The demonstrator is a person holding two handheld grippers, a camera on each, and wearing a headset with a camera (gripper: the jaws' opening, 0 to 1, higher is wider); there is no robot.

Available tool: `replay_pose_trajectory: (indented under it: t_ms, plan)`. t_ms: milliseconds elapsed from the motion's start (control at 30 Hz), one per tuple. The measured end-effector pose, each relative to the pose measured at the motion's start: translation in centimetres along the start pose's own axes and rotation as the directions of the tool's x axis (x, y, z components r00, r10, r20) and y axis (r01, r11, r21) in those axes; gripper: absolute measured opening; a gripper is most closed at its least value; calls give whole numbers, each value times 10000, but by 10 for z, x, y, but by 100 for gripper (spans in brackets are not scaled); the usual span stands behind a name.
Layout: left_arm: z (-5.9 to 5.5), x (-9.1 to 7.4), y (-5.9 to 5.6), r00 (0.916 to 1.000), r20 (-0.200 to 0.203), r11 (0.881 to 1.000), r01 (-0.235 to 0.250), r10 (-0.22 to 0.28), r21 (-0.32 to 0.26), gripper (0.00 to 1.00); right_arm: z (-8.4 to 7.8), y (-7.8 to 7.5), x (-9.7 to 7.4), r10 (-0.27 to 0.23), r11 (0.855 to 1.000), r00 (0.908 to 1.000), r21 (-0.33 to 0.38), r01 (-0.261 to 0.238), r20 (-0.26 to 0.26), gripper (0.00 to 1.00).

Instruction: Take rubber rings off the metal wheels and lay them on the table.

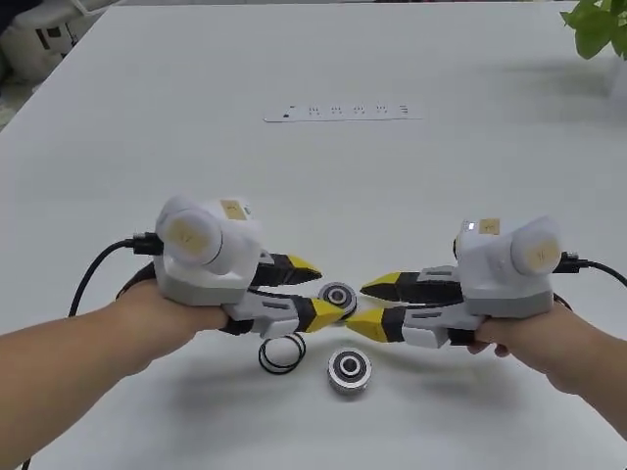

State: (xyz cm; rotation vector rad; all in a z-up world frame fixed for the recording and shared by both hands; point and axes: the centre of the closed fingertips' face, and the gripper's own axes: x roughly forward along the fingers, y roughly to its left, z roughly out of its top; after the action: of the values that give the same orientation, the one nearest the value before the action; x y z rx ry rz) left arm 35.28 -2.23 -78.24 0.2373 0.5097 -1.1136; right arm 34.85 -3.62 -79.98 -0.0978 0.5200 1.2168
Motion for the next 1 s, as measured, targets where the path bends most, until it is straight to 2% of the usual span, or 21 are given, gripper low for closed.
replay_pose_trajectory:
  t_ms: [467, 1000]
  plan:
    - [0, 6, -1, 9999, -75, 9999, 142, -142, 4, 24, -2, -1, 0, -28, 10000, 10000, 55, 28, 11, 29]
    - [-4, 10, -2, 9994, -292, 9997, 199, -195, 134, 20, -4, -1, -1, -31, 10000, 10000, 89, 31, -17, 29]
